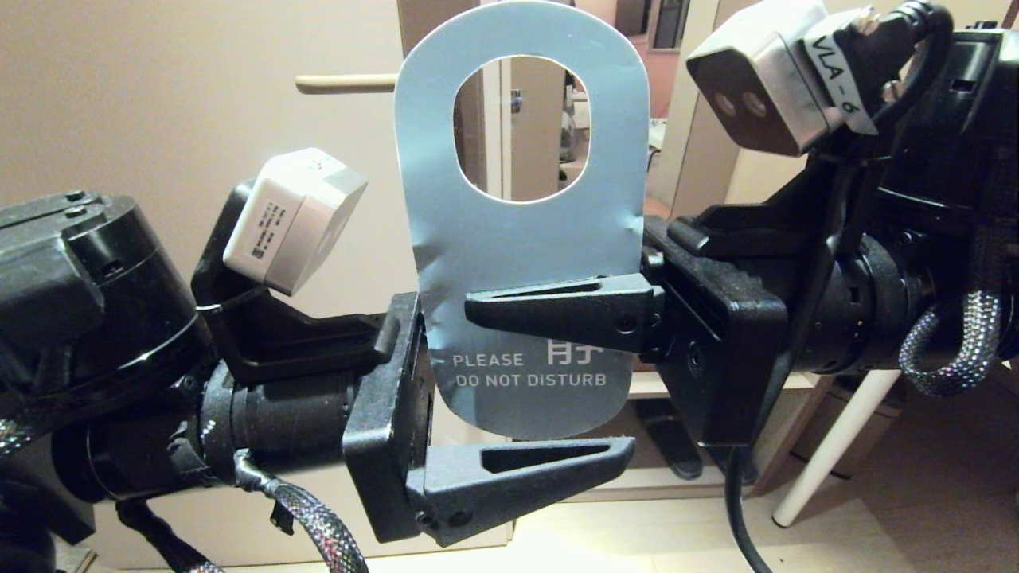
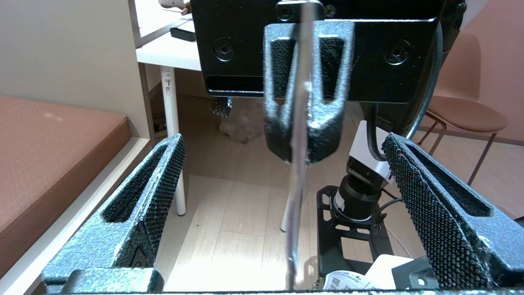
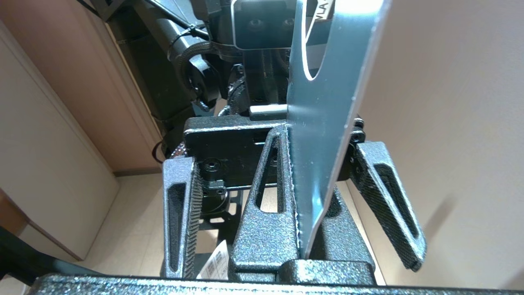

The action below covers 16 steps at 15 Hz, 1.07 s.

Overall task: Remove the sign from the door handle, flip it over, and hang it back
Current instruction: Hand it to the other hand

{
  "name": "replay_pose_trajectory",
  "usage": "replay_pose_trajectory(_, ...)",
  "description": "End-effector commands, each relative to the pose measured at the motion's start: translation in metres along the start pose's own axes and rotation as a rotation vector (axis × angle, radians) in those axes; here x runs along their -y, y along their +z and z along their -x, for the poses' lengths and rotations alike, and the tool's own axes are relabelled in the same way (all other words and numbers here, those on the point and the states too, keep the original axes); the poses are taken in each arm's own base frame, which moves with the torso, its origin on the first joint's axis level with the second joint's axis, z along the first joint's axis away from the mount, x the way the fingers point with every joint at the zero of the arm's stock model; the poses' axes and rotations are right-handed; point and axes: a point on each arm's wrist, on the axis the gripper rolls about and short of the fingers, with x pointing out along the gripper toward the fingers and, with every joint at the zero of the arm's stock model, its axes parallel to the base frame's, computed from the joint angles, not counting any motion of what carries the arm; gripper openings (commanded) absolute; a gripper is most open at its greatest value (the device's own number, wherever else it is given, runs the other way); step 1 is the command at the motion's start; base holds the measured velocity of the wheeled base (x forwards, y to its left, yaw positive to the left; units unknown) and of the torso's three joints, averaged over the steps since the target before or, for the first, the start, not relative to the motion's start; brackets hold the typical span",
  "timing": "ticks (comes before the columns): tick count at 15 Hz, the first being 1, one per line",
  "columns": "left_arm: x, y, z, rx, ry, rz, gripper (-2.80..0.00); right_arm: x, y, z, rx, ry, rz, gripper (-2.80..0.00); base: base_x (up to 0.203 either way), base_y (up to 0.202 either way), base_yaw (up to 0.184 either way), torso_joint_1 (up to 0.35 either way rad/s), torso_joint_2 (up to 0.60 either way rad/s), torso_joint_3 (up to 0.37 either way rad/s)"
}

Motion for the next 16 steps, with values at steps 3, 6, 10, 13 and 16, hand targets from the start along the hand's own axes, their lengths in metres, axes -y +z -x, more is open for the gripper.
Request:
replay_pose_trajectory(3, 0.0003, 0.0001, -0.0004, 0.002, -0.005, -0.002, 0.0, -0.0005, -0.0002, -0.0007, 0.0, 0.007, 0.001, -2.8, 0.0, 0.0, 0.0, 0.0, 0.0, 0.0)
replay_pose_trajectory(6, 0.0013, 0.0002, -0.0012, 0.003, -0.011, -0.002, 0.0, -0.0008, -0.0002, -0.001, 0.0, 0.009, 0.001, -2.8, 0.0, 0.0, 0.0, 0.0, 0.0, 0.0)
replay_pose_trajectory(10, 0.003, 0.0002, -0.0019, 0.003, -0.018, -0.002, 0.0, -0.001, -0.002, -0.0012, -0.005, 0.01, -0.003, -2.8, 0.0, 0.0, 0.0, 0.0, 0.0, 0.0)
replay_pose_trajectory(13, 0.0033, 0.0002, -0.0021, 0.003, -0.019, -0.004, 0.0, -0.0016, -0.002, -0.0017, -0.005, 0.012, -0.002, -2.8, 0.0, 0.0, 0.0, 0.0, 0.0, 0.0)
replay_pose_trajectory(16, 0.0035, 0.0008, -0.0019, 0.005, -0.019, -0.003, -2.8, -0.002, -0.0022, -0.0021, -0.006, 0.016, -0.002, -2.8, 0.0, 0.0, 0.0, 0.0, 0.0, 0.0)
